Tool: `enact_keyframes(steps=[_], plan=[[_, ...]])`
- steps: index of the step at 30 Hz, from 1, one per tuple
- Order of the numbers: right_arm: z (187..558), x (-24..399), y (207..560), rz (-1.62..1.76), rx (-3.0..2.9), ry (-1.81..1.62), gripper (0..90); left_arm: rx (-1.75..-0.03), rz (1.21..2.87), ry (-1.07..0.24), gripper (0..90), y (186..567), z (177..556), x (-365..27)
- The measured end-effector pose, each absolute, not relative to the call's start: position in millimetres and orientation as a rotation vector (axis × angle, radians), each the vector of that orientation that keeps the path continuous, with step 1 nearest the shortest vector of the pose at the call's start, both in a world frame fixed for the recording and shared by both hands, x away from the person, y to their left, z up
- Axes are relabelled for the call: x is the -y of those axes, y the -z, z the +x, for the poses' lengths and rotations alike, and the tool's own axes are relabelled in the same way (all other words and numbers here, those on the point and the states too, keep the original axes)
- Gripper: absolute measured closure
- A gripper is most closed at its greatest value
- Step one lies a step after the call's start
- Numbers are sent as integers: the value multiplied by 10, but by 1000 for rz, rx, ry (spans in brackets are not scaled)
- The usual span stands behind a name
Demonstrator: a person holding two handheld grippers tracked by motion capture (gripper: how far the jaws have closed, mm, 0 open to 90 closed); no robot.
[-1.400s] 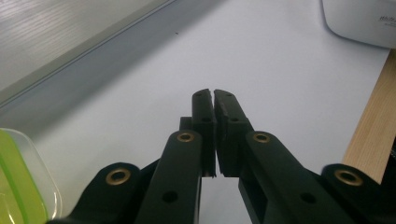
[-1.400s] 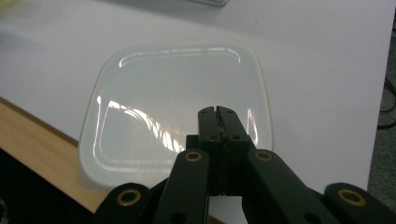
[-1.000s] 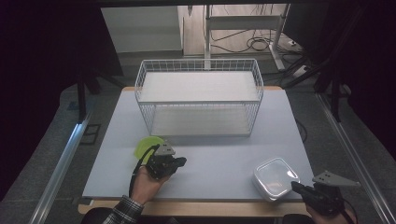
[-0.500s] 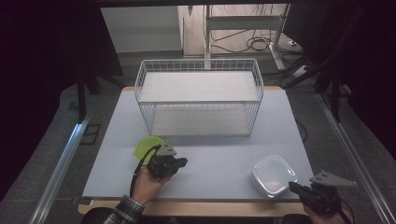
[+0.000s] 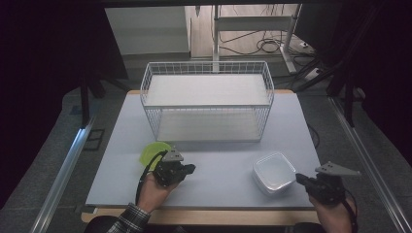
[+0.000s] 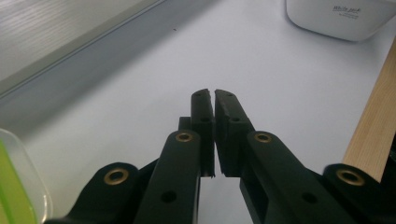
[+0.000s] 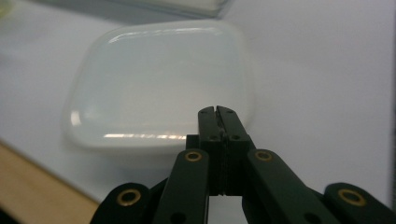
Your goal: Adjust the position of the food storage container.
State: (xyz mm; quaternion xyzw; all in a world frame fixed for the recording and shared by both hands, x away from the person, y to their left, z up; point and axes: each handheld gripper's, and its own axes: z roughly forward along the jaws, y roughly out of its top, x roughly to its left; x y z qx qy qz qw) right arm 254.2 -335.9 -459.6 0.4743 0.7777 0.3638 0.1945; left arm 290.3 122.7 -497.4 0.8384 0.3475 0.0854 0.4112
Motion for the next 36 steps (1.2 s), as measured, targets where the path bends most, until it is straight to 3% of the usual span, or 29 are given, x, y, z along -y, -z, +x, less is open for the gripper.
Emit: enact_keyframes(steps=[6, 13, 36], plan=[[2866, 3514, 4679, 1420, -2182, -910, 895, -860, 2118, -181, 872, 5015, 2866, -1147], [2864, 3405, 4746, 1446, -2229, -952, 896, -849, 2129, -135, 872, 5066, 2817, -1064], [3035, 2190, 4908, 1266, -2550, -1048, 893, -919, 2117, -52, 869, 5185, 2735, -1131]])
